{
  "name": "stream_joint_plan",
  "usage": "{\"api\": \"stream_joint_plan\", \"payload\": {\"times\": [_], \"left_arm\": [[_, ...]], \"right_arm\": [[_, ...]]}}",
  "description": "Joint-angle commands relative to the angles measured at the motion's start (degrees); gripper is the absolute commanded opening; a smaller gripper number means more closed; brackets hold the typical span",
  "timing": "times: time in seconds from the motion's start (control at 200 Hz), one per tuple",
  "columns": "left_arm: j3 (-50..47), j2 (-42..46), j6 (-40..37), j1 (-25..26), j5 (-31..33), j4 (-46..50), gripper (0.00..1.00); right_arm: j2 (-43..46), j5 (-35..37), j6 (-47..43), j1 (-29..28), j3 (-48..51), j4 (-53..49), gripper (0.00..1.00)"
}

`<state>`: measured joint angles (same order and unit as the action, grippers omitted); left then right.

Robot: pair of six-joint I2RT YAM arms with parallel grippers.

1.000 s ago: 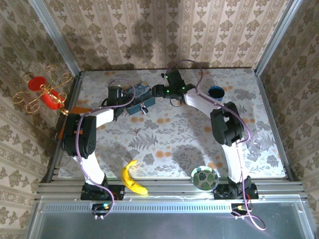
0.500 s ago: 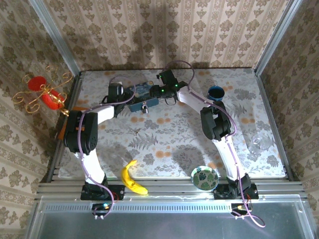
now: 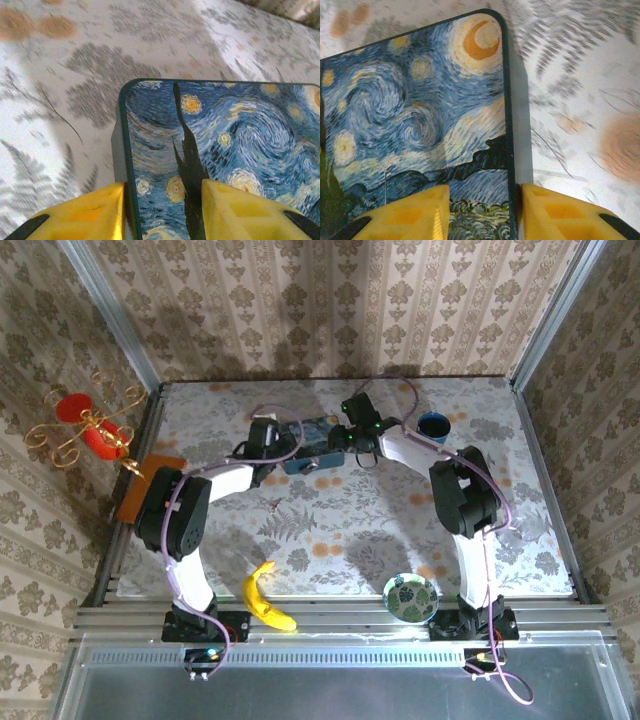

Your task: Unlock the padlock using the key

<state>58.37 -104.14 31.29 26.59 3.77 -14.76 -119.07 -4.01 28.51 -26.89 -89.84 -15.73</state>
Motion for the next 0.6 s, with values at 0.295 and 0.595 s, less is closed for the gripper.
{"api": "stream_joint_plan", "payload": {"times": [0.295,0.595], "left_arm": [[-9.4,10.8,13.2,19.9,10.3,5.5,0.37],[-9.2,10.7,11.8,18.9,13.0,5.2,0.37]], "right_arm": [[16.9,3.0,1.5,-0.5,20.7,-4.8,0.38],[18.8,-2.1,6.1,-2.1,25.0,1.7,0.35]]}}
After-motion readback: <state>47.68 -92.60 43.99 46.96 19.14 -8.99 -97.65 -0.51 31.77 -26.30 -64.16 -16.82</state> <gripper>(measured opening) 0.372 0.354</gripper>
